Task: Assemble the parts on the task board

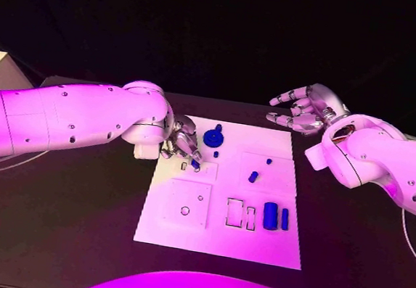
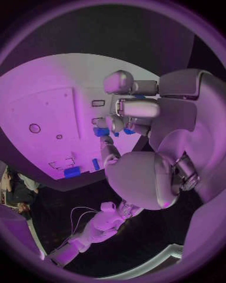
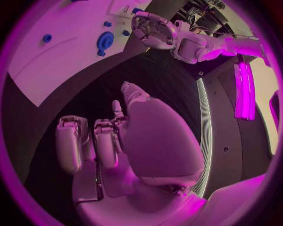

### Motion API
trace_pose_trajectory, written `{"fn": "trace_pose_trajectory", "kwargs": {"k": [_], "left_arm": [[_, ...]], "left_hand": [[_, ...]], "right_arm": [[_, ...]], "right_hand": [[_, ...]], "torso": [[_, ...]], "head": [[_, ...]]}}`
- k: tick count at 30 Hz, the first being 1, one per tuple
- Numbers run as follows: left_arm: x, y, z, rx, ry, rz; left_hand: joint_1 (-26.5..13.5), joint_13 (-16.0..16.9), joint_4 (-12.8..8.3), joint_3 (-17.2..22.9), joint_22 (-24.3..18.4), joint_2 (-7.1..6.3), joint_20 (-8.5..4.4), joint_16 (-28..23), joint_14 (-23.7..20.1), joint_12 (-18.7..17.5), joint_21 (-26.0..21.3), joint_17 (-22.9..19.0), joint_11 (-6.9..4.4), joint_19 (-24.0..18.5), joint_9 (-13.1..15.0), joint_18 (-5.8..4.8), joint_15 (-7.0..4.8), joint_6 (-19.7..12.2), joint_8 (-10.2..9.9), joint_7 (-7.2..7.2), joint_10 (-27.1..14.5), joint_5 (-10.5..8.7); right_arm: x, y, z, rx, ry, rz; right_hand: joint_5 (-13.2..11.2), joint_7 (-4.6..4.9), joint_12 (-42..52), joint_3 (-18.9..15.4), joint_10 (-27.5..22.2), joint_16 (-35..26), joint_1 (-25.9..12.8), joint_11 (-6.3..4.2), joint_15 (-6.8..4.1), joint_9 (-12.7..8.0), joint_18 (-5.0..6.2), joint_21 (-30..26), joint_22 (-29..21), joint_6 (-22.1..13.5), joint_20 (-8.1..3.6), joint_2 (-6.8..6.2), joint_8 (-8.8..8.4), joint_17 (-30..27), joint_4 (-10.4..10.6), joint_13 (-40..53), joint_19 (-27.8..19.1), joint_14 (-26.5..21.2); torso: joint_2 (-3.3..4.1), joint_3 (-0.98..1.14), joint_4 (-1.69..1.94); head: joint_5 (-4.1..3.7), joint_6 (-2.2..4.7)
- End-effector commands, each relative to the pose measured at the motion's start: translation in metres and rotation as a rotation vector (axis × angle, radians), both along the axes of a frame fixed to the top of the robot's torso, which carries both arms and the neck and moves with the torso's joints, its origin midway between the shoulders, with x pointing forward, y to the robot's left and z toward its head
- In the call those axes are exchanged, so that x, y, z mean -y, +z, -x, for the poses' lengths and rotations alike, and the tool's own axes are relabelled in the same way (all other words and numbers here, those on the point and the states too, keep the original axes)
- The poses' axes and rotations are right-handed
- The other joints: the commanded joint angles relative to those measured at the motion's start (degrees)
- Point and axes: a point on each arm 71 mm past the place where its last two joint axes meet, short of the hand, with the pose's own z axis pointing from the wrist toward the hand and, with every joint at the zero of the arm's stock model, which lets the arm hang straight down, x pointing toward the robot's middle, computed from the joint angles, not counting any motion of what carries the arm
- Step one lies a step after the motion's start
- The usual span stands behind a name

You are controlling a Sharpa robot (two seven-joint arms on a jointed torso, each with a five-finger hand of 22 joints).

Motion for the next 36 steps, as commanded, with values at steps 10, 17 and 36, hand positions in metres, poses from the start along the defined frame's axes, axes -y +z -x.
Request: {"fn": "trace_pose_trajectory", "kwargs": {"k": [10, 17, 36], "left_arm": [[0.003, 0.002, 0.000, 0.077, 0.023, 0.011], [0.006, -0.001, -0.001, 0.119, 0.021, -0.010], [0.012, -0.012, 0.003, 0.145, 0.006, -0.037]], "left_hand": [[-1.7, 2.0, -12.8, 11.3, 2.1, -0.44, -0.56, 0.6, 3.7, 1.4, 1.4, 6.3, -0.48, 1.6, 3.3, -0.76, -0.80, 2.0, 0.2, -1.09, 1.9, 4.94], [-1.9, 2.4, -13.0, 11.3, 2.6, -0.54, -0.68, 0.7, 3.7, 1.7, 1.7, 6.5, -0.59, 2.0, 3.5, -0.85, -0.90, 2.2, 0.2, -1.19, 2.3, 5.98], [-2.1, 3.5, -13.3, 11.3, 3.6, -0.72, -0.86, 0.9, 3.9, 2.4, 2.3, 6.9, -0.78, 2.6, 3.8, -1.04, -1.08, 2.8, 0.2, -1.40, 3.0, 7.44]], "right_arm": [[0.002, -0.002, 0.000, -0.007, 0.003, -0.001], [0.002, -0.003, 0.001, -0.009, 0.003, 0.000], [0.003, -0.005, 0.001, -0.014, 0.005, 0.000]], "right_hand": [[0.0, -0.01, -0.2, 0.5, -0.4, -0.1, -1.0, 0.09, -0.02, 0.0, 1.10, -0.4, 9.8, -0.5, 0.01, -0.09, 0.44, 14.2, 0.1, 8.0, 1.9, 5.7], [0.0, -0.01, -0.2, 0.5, -0.4, -0.1, -1.0, 0.09, -0.02, 0.0, 1.10, -0.4, 9.8, -0.5, 0.01, -0.09, 0.44, 14.2, 0.1, 8.0, 1.9, 5.7], [0.0, -0.01, -0.2, 0.6, -0.5, -0.2, -1.1, 0.09, -0.02, 0.0, 1.09, -0.4, 9.9, -0.5, 0.02, -0.15, 0.49, 14.2, 0.1, 7.9, 1.9, 5.7]], "torso": [[0.04, 0.05, -0.09], [0.08, 0.02, -0.10], [0.06, -0.03, -0.14]], "head": [[0.43, -0.37], [0.51, -0.55], [0.68, -0.73]]}}
